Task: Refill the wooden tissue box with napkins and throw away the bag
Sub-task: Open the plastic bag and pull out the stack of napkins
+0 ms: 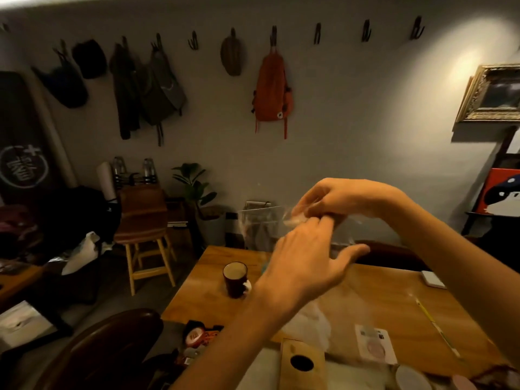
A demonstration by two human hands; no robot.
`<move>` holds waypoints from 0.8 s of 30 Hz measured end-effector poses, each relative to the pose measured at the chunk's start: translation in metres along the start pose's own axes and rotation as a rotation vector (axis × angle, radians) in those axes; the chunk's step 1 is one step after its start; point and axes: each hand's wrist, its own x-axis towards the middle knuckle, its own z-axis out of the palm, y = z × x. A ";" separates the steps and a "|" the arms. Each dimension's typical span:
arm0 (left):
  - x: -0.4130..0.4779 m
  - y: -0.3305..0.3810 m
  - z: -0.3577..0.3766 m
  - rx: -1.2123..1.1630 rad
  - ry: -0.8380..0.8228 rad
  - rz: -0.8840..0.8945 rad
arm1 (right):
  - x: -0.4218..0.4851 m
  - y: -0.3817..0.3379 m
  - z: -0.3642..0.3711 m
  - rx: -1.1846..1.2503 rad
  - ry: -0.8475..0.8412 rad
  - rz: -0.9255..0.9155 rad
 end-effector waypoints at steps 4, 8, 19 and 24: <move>-0.025 -0.050 -0.033 -0.142 0.541 -0.151 | -0.018 0.011 -0.019 0.033 -0.094 -0.098; -0.016 -0.128 -0.045 -0.586 0.174 -0.356 | -0.039 0.020 -0.040 0.120 -0.127 -0.183; 0.060 -0.091 -0.044 -0.878 0.091 -0.109 | -0.019 0.043 -0.039 -0.494 1.066 -0.311; 0.069 -0.087 -0.058 -0.761 0.156 -0.034 | 0.010 -0.009 0.013 -0.467 0.969 -0.623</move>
